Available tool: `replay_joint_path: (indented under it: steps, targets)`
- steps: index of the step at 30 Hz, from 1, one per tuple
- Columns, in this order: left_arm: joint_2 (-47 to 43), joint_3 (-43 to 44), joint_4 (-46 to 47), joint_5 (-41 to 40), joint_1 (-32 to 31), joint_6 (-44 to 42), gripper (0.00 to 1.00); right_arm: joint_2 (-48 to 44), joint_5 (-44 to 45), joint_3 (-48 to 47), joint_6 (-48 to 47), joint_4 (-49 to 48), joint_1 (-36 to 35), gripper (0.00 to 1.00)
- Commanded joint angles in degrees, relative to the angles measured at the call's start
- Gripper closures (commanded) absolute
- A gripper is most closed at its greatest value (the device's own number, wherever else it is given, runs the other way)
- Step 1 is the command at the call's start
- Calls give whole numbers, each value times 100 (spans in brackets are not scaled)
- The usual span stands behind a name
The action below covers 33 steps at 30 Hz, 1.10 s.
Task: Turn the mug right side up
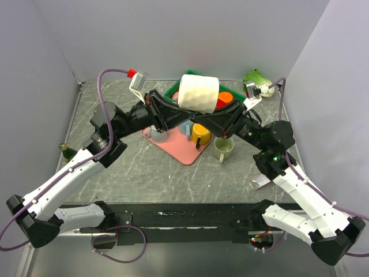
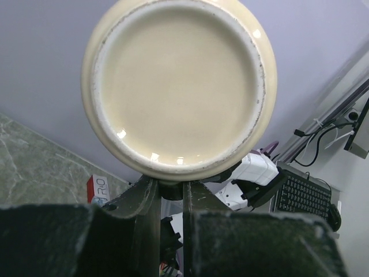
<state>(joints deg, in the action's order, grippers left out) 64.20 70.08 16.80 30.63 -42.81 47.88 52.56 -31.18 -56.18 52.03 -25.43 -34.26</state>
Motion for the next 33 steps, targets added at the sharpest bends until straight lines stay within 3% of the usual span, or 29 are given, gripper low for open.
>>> replay_joint_path:
  steps: [1, 3, 8, 12, 14, 16, 18, 19, 22, 28, 33]
  targets:
    - [-233, 40, 614, 382, -202, -165, 99, -52, 428, -59, 53, -120, -10, 74]
    - [-233, -12, 640, 417, -245, -217, 99, -61, 455, -59, 0, -94, -2, 76]
    - [-224, -4, 395, 479, -307, -454, 99, -131, 604, -42, -114, 91, -19, 100]
    - [-215, -4, 245, 461, -325, -569, 96, -202, 709, 11, -158, 117, -11, 100]
    - [-189, 40, 79, 418, -325, -674, 75, -263, 806, 37, -176, 161, -10, 100]
    - [-198, 49, -18, 339, -334, -736, 40, -342, 981, 46, -219, 301, -10, 100]
    - [-207, 49, -132, 172, -334, -824, 29, -421, 1140, 55, -298, 416, -11, 100]
    - [-207, 49, -185, 110, -334, -859, 14, -500, 1201, 55, -325, 494, -19, 100]
    - [-189, 93, -457, -162, -334, -982, 1, -632, 1386, -15, -535, 775, -11, 100]
    - [4, 514, -1661, -1304, -334, -1325, 4, -922, 1860, -287, -1063, 1391, -10, 100]
    - [75, 699, -2575, -2376, -334, -1483, 4, -1072, 2605, -753, -1808, 2515, -19, 100]
